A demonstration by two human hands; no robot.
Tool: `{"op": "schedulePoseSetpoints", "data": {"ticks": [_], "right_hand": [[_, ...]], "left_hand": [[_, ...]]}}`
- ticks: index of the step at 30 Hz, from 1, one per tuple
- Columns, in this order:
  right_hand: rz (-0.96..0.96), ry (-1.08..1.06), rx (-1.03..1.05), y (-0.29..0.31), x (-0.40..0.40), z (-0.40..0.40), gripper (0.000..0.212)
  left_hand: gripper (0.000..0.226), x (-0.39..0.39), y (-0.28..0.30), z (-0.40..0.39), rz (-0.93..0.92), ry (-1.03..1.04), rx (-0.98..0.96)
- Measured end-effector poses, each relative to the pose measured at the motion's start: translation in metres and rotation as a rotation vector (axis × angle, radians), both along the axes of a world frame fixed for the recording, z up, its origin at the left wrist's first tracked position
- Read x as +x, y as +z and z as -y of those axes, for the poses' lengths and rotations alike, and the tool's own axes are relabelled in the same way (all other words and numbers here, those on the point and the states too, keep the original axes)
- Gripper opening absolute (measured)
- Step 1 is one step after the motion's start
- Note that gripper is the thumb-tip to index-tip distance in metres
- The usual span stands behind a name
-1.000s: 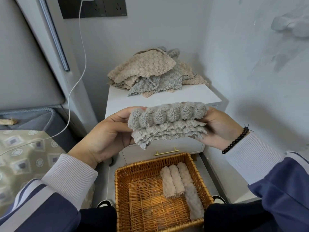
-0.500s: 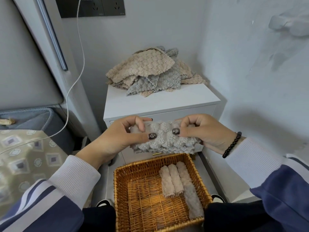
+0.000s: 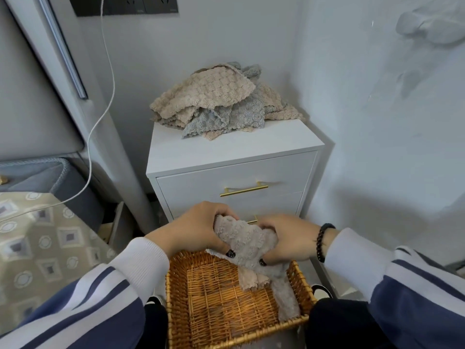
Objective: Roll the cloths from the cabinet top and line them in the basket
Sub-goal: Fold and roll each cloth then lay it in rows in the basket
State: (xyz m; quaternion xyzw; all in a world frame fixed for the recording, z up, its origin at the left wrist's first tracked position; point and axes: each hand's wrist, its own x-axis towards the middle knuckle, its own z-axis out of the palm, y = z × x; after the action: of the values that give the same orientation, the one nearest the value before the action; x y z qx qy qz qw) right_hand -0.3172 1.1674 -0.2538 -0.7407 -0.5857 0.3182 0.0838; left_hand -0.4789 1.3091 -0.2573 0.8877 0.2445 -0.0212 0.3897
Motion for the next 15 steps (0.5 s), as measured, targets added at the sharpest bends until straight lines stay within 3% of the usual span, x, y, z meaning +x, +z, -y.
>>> {"op": "schedulePoseSetpoints", "data": {"ticks": [8, 15], "right_hand": [[0.030, -0.069, -0.167, -0.078, -0.010, 0.001, 0.054], [-0.064, -0.316, -0.166, -0.130, -0.017, 0.013, 0.090]], "left_hand": [[0.041, 0.021, -0.062, 0.009, -0.133, 0.010, 0.224], [0.075, 0.023, -0.136, 0.025, -0.175, 0.299, -0.059]]}}
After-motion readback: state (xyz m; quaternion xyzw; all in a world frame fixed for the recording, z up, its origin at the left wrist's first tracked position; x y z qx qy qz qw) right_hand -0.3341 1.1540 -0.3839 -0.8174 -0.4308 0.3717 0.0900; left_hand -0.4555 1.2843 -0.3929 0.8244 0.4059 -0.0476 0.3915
